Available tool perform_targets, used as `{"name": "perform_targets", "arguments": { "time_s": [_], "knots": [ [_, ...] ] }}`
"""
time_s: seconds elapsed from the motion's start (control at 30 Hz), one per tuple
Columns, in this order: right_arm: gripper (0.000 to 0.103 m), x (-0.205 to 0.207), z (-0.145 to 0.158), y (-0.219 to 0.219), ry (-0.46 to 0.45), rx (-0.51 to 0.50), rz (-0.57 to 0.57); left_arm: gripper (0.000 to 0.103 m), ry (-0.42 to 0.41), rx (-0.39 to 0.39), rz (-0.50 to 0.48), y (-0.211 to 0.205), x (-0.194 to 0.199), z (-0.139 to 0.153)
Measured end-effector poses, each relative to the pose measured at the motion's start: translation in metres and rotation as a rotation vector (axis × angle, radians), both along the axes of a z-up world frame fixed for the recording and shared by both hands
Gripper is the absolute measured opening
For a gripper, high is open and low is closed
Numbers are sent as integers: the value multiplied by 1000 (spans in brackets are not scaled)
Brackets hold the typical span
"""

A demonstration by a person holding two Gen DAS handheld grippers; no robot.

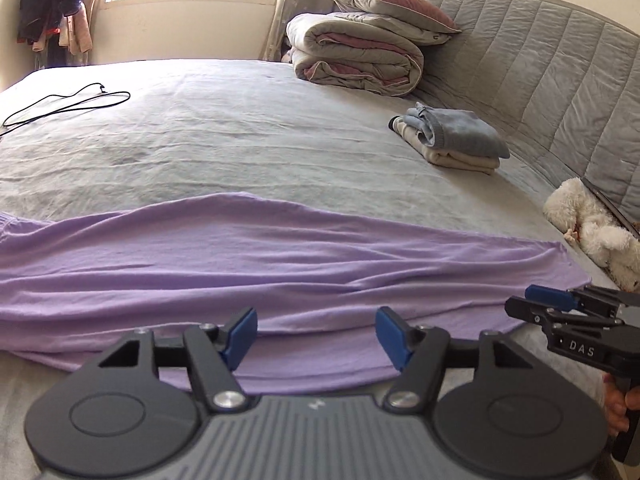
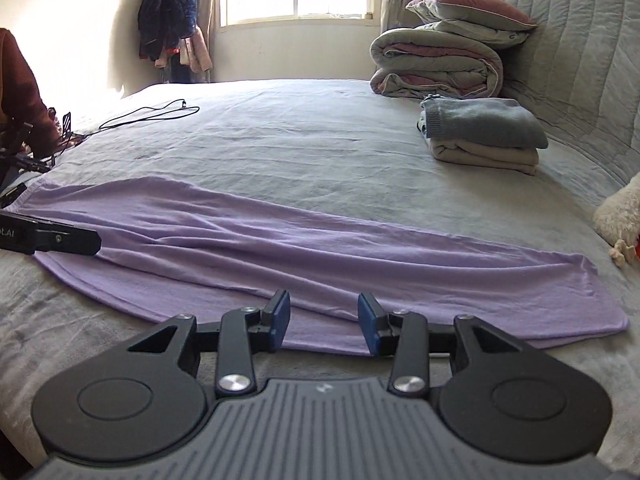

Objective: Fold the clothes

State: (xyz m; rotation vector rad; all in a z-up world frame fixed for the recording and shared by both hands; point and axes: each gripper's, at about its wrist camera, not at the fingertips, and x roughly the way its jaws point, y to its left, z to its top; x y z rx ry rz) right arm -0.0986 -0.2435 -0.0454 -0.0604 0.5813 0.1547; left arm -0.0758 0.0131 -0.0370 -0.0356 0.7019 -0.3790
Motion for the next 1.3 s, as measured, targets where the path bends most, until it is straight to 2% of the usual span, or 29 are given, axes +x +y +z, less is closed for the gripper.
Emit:
{"name": "perform_targets", "arguments": {
  "time_s": [0.3,0.47,0.6,0.67,0.73,0.8,0.9,1.0,1.13,1.17,1.2,1.27,1.3],
  "knots": [
    [42,16,-5,27,59,-54,152,64,-34,134,-123,10,9,-4],
    [42,23,-8,36,64,-118,183,64,-33,152,-135,11,13,-10],
    [42,29,-10,42,67,-168,208,59,-36,176,-143,7,15,-14],
    [41,32,-11,45,67,-186,215,52,-37,187,-143,5,15,-15],
    [32,35,-12,47,73,-195,221,49,-40,193,-139,4,14,-16],
    [7,34,-11,51,74,-210,232,39,-42,187,-138,5,13,-15],
    [0,29,-8,54,62,-235,237,27,-43,158,-143,9,10,-13],
    [0,23,-3,53,47,-233,239,19,-51,141,-143,13,5,-14],
    [0,15,4,50,35,-209,244,20,-83,113,-134,18,-4,-14],
    [0,14,6,49,32,-203,245,25,-95,103,-141,18,-6,-13],
    [0,12,8,48,29,-197,246,34,-104,92,-150,19,-8,-12],
    [0,8,11,46,23,-185,249,44,-132,70,-176,16,-13,-9],
    [0,6,13,45,20,-179,250,45,-144,61,-192,13,-16,-7]
  ]
}}
